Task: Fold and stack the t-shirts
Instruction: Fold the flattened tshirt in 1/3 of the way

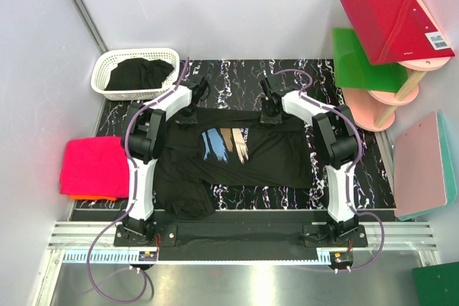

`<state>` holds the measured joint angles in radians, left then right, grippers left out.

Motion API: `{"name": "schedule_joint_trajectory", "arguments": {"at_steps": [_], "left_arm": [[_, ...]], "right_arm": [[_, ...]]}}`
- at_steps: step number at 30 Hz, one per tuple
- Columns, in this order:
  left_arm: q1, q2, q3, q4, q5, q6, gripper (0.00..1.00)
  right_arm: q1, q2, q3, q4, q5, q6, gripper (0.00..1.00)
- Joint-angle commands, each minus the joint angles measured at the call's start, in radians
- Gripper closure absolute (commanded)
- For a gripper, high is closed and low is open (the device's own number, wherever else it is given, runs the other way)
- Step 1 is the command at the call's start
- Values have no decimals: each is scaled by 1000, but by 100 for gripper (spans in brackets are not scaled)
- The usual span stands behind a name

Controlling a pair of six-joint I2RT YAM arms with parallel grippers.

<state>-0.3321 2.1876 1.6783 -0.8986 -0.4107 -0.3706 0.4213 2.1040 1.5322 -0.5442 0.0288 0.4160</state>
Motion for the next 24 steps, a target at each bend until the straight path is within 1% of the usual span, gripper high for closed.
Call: {"name": "schedule_joint_trajectory", "arguments": {"at_steps": [1,2,5,14,21,24], "left_arm": [[7,64,83,-66,3,1,100],[7,70,118,-77,1,4,100],[7,89,179,-112,-10,6,100],[27,141,297,-164,-22,7,100],[45,196,409,-189,-20,15,100],[47,195,411,-186,-37,16,100]], "right_arm": [[5,99,124,-132,-26,10,100],[5,132,158,-154,-24,12,100],[1,160,204,-169,2,23,100],[-50,215,328,-186,89,9,100],[-72,266,401,-186,172,-13,100],[-72,255,405,-172,200,-26,100]]}}
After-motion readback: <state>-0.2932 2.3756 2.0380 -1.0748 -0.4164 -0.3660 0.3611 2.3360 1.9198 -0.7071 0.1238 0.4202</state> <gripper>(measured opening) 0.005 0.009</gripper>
